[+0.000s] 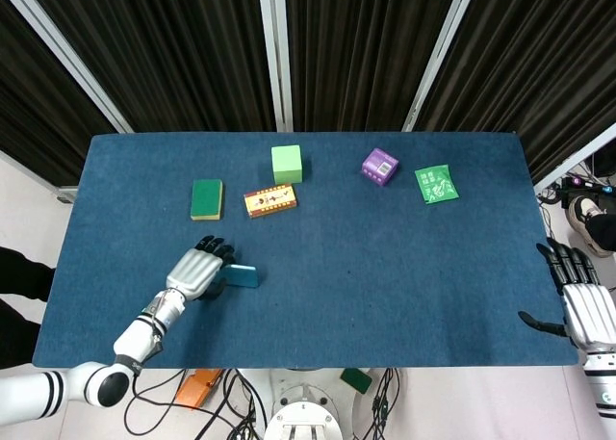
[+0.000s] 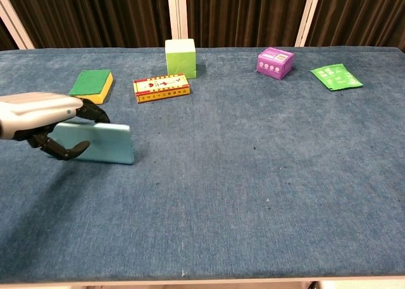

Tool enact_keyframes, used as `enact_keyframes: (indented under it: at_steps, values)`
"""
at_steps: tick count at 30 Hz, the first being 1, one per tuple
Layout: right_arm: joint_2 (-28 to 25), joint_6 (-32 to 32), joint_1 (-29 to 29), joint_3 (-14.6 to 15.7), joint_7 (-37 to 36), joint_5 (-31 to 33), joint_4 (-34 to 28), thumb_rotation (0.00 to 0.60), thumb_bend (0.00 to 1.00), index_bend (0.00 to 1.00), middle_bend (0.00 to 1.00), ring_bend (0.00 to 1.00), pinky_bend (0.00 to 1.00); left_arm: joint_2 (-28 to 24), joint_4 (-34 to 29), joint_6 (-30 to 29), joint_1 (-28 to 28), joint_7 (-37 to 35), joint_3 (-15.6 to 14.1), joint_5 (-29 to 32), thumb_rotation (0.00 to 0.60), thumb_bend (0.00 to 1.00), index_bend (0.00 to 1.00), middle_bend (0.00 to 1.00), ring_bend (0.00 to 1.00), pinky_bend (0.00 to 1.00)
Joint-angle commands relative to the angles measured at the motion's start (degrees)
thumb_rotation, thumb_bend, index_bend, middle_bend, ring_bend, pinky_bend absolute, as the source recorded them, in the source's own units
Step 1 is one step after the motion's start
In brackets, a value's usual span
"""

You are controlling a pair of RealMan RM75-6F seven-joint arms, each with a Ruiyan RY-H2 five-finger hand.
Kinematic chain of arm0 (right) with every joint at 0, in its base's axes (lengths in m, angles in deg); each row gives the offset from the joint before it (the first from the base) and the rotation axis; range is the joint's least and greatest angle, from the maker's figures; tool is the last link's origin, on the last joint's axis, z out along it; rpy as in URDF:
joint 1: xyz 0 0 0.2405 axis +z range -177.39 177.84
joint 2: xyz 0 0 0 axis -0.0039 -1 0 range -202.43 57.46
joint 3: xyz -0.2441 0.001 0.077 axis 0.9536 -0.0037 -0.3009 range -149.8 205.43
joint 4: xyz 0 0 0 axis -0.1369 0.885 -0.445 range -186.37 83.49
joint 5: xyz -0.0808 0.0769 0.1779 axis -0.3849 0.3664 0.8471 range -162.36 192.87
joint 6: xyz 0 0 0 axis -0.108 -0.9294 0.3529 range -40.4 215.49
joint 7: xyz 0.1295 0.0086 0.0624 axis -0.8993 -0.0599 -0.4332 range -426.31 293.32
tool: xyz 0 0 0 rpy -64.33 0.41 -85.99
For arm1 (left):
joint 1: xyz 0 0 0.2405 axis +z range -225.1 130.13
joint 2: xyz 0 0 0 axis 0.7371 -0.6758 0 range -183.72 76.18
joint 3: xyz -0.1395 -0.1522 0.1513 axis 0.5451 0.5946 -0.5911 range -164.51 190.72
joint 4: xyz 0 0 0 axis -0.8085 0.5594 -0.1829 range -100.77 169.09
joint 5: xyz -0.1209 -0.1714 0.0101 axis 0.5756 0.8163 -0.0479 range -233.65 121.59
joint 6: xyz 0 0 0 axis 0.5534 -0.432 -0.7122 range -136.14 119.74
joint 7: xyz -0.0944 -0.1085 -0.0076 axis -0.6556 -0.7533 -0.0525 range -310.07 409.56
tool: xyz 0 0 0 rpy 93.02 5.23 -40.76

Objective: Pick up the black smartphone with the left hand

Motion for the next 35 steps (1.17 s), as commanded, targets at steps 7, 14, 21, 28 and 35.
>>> enact_keyframes:
  at_steps: [7,14,21,28,35]
  values:
    - [0.3,0.1,-0.2,0.0,-0.9,0.2,1.0,0.6,0.15,0.0,0.0,0.0,0.0,0.2,-1.0,-2.5,-0.9,1.2,-0.2,1.5,0.6,0.54,0.29,0.16,0.07,0.04]
    - [0.3,0.4,0.1,-0.2,-0.8,0.2,1.0,0.6,0.15,0.0,0.0,0.0,0.0,-0.7,-2.2,-11.5,2.7,-4.6,0.3,-5.2,0.6,0.51,0.21,0.15,0.07,0.04]
    - [-0.2,0.4,0.1,-0.3,-0.6,0.3,0.8,0.6,0.15,0.0,0.0,0.0,0.0,-5.0,-2.7,-26.5,11.2,-11.1,-0.7,-12.0,0.6,0.41,0.2,0.15,0.07,0.04]
    - [-0.4,0.3,0.4,-0.5,-0.3,-0.3,0.2,0.6,0.15,0.0,0.0,0.0,0.0,-10.8,-1.6,-39.0,21.7,-15.0,-4.0,-14.3,0.6,0.16,0.15,0.12,0.06,0.04]
    - [-0.5,0.5,1.1,-0.6,1.2,-1.3,-1.2,0.6,0.15,0.0,0.0,0.0,0.0,-15.7,-3.5,-43.3,28.7,-16.3,-8.3,-16.1,0.6,0.11,0.15,0.11,0.05,0.04]
